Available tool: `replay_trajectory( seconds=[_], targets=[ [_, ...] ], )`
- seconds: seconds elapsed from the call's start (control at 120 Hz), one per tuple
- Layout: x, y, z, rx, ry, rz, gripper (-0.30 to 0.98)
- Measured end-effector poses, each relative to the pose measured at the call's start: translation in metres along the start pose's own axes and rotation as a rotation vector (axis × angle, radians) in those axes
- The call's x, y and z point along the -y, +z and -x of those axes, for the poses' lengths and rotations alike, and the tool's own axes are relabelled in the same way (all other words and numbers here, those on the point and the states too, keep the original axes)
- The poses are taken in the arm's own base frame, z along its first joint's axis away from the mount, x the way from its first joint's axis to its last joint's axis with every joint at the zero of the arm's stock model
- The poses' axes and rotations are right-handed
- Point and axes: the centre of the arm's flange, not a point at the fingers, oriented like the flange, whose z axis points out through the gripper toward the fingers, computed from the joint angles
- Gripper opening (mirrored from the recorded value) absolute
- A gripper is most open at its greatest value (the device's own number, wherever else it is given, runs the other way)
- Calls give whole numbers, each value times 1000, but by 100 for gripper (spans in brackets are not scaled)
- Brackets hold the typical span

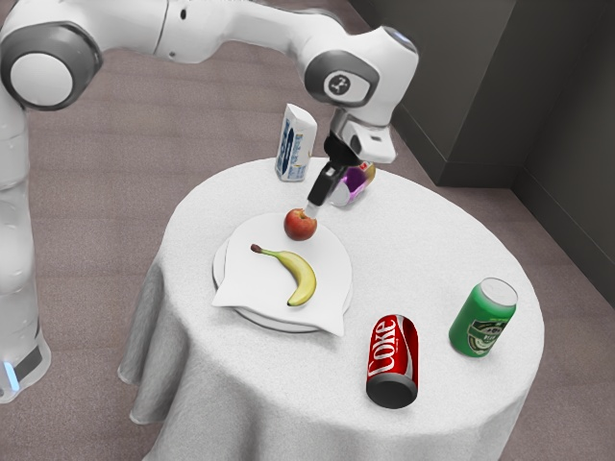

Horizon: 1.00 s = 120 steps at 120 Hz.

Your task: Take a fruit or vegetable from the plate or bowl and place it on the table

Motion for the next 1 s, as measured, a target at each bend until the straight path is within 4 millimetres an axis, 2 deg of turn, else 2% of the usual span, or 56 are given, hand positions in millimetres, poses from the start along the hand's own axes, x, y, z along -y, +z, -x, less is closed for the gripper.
replay_trajectory(
  seconds=[0.217, 0.3, 0.4, 0.508, 0.575, 0.75, 1.0],
  targets=[
    [-11, 10, 9, -13, 109, -17, 68],
    [-12, 7, 12, -23, 139, -26, 68],
    [-6, 9, 19, -26, 157, -27, 68],
    [4, 12, 41, -31, 148, -29, 68],
    [8, 15, 47, -30, 151, -28, 68],
    [3, 22, 45, -30, 195, -28, 68],
    [8, 29, 49, -57, 214, -17, 68]
  ],
)
